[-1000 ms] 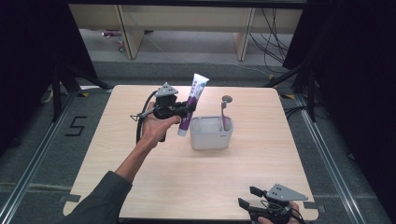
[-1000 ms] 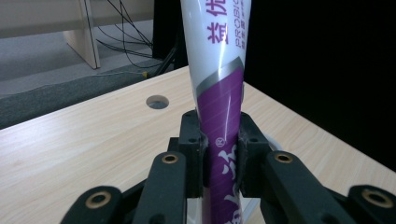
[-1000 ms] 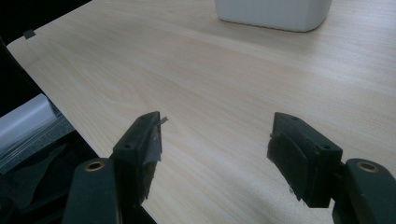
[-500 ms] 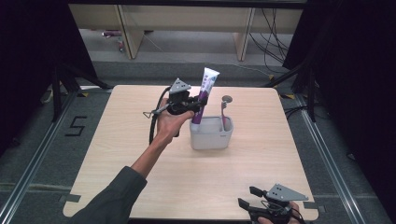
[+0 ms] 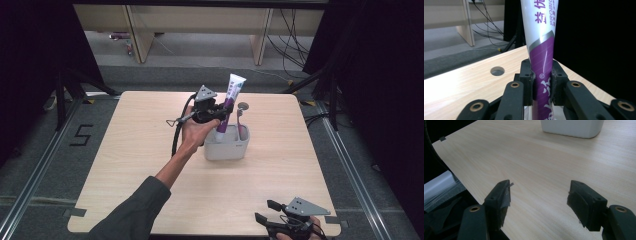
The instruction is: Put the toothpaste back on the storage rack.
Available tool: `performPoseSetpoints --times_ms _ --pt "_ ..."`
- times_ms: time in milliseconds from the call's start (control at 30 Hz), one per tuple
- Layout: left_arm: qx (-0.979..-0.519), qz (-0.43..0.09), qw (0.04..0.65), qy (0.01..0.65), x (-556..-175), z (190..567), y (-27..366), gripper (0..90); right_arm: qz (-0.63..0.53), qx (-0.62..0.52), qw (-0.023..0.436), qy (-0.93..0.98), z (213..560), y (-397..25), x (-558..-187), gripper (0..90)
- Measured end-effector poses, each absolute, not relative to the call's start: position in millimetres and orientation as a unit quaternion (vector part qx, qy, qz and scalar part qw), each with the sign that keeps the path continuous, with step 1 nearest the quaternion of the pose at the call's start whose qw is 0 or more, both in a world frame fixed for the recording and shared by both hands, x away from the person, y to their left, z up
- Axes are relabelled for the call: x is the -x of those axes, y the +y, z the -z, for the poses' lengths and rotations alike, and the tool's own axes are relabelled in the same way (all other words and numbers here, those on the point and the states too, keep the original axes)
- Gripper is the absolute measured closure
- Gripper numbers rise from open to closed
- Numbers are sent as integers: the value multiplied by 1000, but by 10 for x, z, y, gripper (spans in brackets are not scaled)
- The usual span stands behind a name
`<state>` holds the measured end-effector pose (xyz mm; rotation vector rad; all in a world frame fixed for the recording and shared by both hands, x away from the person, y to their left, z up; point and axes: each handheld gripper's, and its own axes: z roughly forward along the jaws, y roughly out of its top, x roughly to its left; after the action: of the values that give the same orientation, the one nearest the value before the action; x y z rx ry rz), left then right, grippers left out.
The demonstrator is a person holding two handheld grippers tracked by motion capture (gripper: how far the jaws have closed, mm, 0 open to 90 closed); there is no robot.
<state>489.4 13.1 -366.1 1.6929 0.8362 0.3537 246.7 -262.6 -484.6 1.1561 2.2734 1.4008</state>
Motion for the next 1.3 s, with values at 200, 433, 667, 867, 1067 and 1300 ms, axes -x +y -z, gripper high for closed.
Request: performPoseSetpoints --times_ms 200,433,667,867,1067,1300 --pt "-723 -157 571 356 -4940 3718 94 757 -475 -408 104 773 4836 -2624 -2448 348" --pt "-717 -158 572 366 -4985 3779 70 757 -479 -409 100 771 4832 -2620 -2441 348" --pt "-716 -161 572 366 -4982 3852 55 756 -480 -394 118 775 4834 -2644 -2463 349" --pt "-718 -162 569 367 -4992 3916 54 756 -481 -400 109 772 4833 -2632 -2449 349" --pt "-718 -164 568 368 -4986 3948 57 755 -480 -393 118 775 4840 -2645 -2465 349" --pt "-716 -165 569 369 -4961 3985 52 754 -481 -393 117 775 4842 -2646 -2466 349"
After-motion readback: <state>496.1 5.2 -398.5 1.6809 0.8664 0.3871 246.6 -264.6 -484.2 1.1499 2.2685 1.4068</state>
